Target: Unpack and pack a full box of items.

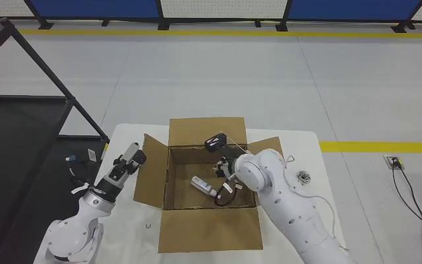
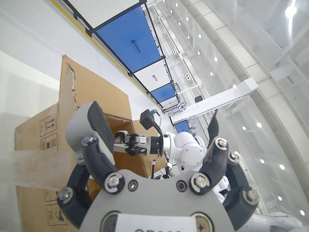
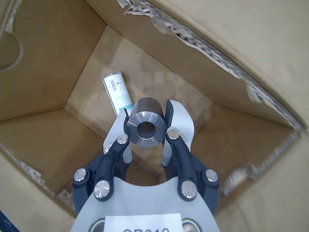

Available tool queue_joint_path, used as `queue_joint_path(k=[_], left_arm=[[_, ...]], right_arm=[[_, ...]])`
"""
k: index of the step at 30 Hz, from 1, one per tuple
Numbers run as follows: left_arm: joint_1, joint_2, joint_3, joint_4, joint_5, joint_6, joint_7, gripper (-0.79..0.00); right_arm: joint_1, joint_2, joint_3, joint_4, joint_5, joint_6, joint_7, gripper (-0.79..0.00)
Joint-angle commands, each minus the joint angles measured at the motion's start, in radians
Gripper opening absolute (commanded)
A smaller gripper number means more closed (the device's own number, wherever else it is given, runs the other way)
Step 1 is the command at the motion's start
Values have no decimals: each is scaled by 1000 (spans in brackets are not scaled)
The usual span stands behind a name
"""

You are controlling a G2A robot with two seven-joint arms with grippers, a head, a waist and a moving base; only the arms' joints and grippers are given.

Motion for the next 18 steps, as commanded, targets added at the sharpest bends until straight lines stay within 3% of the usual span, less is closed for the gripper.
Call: queue_joint_path(k=[1,9,18], left_arm=[[0,0,3,1,-1,-1,2,0],[-6,-1,17,15,-2,-5,2,0],[-22,-1,25,22,-4,-3,-8,0]], right_arm=[[-92,25,88,-181,-36,-1,30,-785],[-349,81,365,-603,-108,32,85,-785],[-551,108,632,-749,-54,82,57,-785]])
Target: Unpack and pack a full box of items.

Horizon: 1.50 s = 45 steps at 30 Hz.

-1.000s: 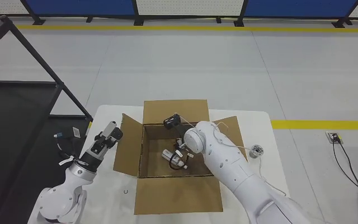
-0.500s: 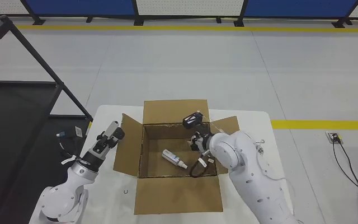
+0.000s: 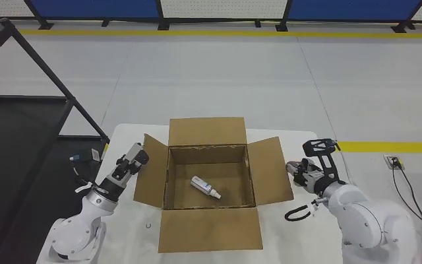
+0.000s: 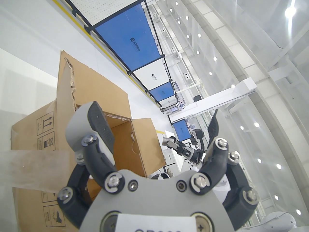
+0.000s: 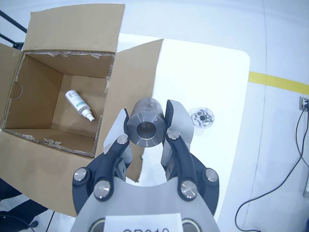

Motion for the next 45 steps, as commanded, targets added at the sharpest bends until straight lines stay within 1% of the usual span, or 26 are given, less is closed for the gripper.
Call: queue_joint_path(k=[1,2,5,11,15,22,28,36,45], left_arm=[[-9,0,7,0,4,4,-6,0],[-13,0,10,0,7,6,-7,0],[-24,0,18,-1,15,12,-9,0],[-35,0,29,3,26,21,-14,0],[-32,1,27,2,26,23,-10,0],[-24,1,25,-5,30,27,-4,0],[-29,1,31,-8,38,36,-4,0],[-30,2,31,-10,42,42,-7,0],[-32,3,31,-12,44,45,-5,0]], right_arm=[[-28,4,42,4,5,11,-5,-785],[-37,7,55,12,11,6,-3,-785],[-49,15,61,52,-65,-2,9,-785],[-29,26,58,174,-94,-32,14,-785],[-7,32,36,257,-153,-15,26,-785],[39,42,30,403,-128,-58,23,-785],[95,48,-3,528,-123,-90,17,-785],[150,53,-57,620,-148,-91,29,-785],[198,58,-92,696,-155,-70,23,-785]])
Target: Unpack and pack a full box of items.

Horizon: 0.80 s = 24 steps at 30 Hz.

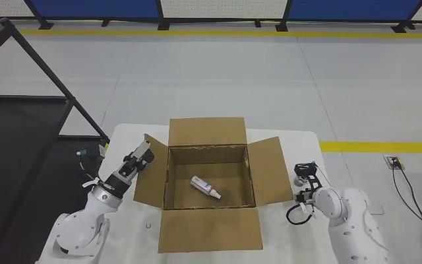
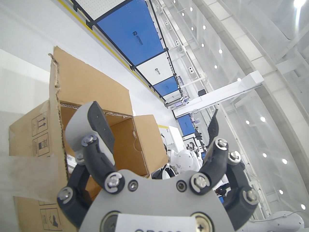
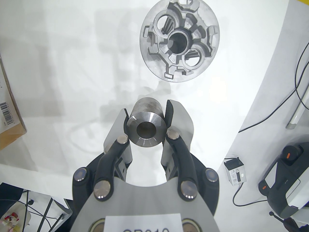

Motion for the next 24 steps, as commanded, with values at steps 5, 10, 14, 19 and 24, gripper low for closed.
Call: queue_joint_path(k=[5,10,14,19,24], left_arm=[[-1,0,1,-1,0,1,4,0],[1,1,-2,-2,-1,3,7,0],[2,1,-3,-3,-1,3,8,0],[2,1,-3,-5,-2,1,7,0],[3,2,-4,-5,-1,-1,8,0]], right_arm=[[22,4,-14,35,7,6,-3,-785],[35,7,-22,55,11,12,-4,-637],[38,10,-26,60,16,16,-4,-486],[36,15,-29,56,22,23,-6,-422],[24,21,-22,22,22,33,-5,-317]])
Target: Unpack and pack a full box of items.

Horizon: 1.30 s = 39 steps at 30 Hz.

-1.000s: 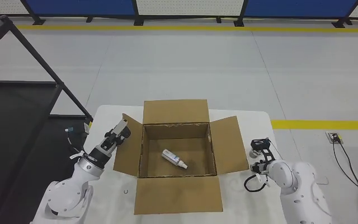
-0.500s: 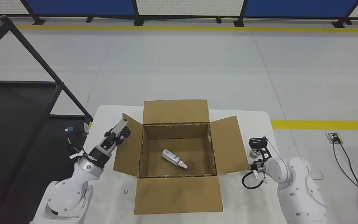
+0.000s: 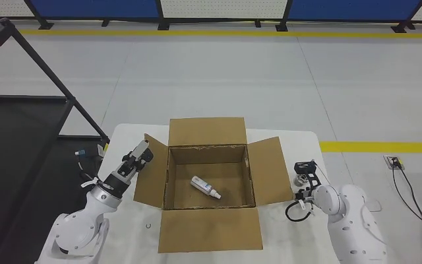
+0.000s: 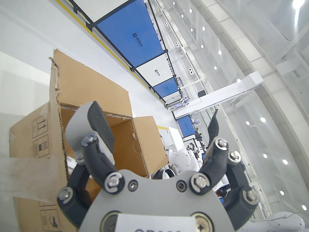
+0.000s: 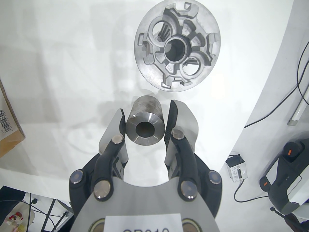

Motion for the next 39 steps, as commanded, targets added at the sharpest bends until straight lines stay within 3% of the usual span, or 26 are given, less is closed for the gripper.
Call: queue_joint_path(k=[1,2,3,4,13,22,25,32,39], left_arm=[[0,0,0,0,0,0,0,0],[1,0,0,0,-1,1,0,0],[1,0,0,-1,-2,1,0,0],[1,0,0,-1,-2,2,0,0],[4,1,2,-4,-1,-5,-3,0],[43,1,-17,-26,-9,-24,19,0],[58,1,-25,-32,-13,-30,30,0],[82,1,-37,-39,-21,-43,42,0],[92,1,-39,-47,-20,-50,47,0]], right_arm=[[-7,3,6,-26,-5,7,0,-225],[-11,4,10,-45,-5,12,-1,-142],[-17,6,15,-66,-7,18,0,-111],[-22,8,22,-96,-9,26,0,0],[-77,17,82,-412,52,88,3,0],[-110,13,-24,-723,43,123,-50,0],[-122,13,-76,-778,77,67,-59,0],[-15,1,-318,-690,28,-23,19,0],[182,-51,-605,-407,20,5,46,0]])
